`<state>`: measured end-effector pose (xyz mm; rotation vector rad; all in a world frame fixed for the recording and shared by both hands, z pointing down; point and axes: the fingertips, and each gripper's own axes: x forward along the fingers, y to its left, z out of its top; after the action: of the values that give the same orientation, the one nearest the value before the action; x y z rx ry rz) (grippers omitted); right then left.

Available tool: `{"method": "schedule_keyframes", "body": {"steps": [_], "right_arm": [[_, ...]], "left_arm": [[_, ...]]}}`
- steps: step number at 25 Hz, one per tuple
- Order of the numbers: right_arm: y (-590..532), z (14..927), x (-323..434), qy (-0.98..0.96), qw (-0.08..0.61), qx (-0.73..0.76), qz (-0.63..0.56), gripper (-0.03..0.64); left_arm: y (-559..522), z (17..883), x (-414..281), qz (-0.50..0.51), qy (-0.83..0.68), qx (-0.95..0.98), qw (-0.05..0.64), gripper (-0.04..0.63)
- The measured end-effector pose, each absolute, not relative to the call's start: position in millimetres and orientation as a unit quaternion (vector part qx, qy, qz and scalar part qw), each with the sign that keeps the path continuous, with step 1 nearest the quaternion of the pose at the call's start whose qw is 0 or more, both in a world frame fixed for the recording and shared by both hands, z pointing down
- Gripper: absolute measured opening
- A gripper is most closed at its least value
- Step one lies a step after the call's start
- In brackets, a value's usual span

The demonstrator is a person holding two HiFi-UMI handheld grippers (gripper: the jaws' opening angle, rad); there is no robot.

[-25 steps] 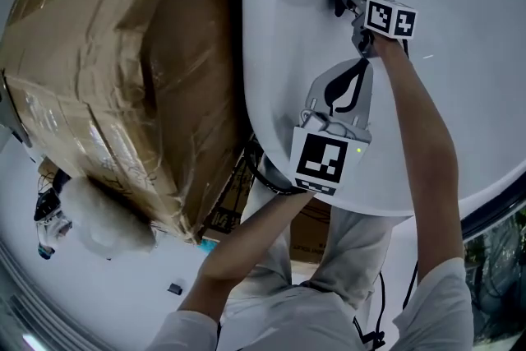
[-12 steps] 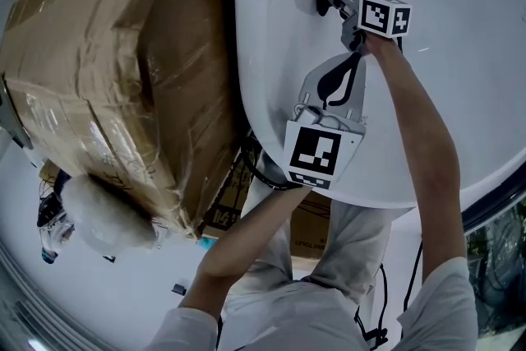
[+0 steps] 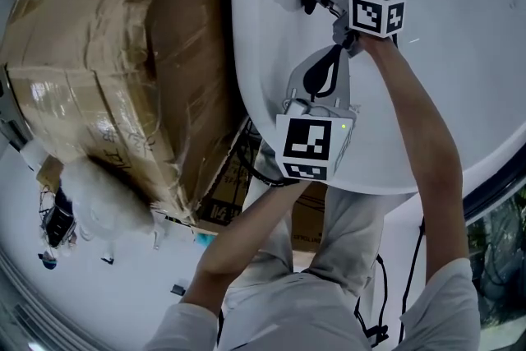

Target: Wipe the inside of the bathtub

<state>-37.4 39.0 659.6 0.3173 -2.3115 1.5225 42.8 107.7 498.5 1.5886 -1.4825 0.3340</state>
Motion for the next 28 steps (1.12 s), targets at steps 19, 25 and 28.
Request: {"method": "schedule_keyframes", "body": {"steps": [19,25,28], "right_arm": [[69.3,527.2,-57.2,-0.853,0.105,0.058,0.507,0.049],[91.0,473.6,-60.4,-0.876,0.086,0.010,0.474,0.049],[103.1,449.8,-60.7,-0.880,0.075,-0.015,0.469,0.049]], "left_arm": [[141.2,444.8,35.4,0.121,-0.614,0.637,0.451,-0.002],[160.7,420.5,35.1,0.121,-0.612,0.648,0.438,-0.002],[169.6,411.0,35.3,0.120,-0.611,0.647,0.440,-0.002]]}}
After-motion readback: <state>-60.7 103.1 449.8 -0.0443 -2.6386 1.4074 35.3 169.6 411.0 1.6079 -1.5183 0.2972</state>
